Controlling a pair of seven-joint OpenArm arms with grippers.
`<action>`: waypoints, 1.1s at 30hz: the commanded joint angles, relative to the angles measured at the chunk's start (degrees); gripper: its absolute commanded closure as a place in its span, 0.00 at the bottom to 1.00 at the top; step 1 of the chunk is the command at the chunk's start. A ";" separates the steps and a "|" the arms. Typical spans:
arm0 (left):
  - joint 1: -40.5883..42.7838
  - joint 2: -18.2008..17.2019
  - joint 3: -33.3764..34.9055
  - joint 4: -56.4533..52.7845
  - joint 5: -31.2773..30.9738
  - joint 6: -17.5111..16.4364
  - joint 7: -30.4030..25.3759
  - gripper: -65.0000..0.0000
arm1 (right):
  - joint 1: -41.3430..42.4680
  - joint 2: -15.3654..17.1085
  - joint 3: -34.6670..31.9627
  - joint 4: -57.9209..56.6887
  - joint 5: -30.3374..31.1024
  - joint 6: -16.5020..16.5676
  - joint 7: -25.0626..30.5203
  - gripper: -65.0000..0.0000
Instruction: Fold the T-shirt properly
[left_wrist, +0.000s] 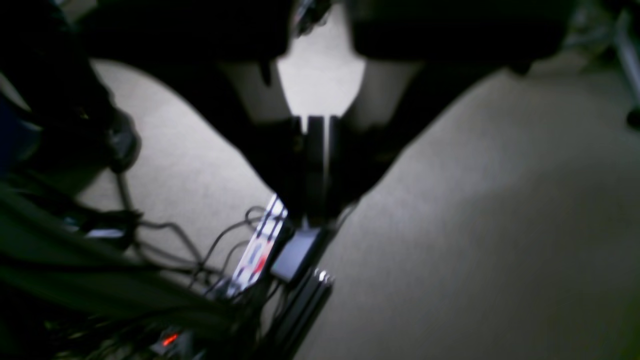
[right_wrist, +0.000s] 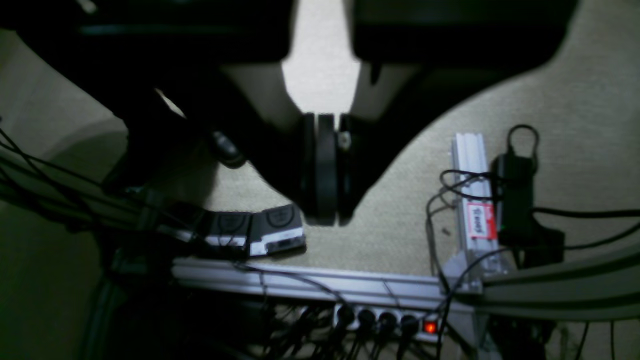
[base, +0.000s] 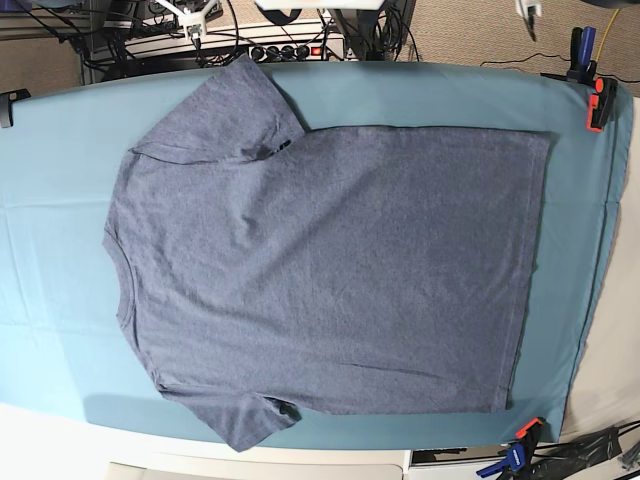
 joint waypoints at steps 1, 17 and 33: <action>2.49 -0.94 -0.94 1.79 -0.22 -1.66 0.04 0.97 | -1.46 0.63 0.17 1.92 0.15 -0.24 0.76 1.00; 15.96 -1.57 -3.10 24.81 -0.50 -20.76 7.48 0.97 | -15.65 3.34 0.20 22.86 0.11 -9.75 -0.28 1.00; 17.99 -2.14 -3.10 41.77 -2.10 -24.68 13.99 0.97 | -18.18 3.34 0.20 36.44 -10.14 -21.42 -2.82 1.00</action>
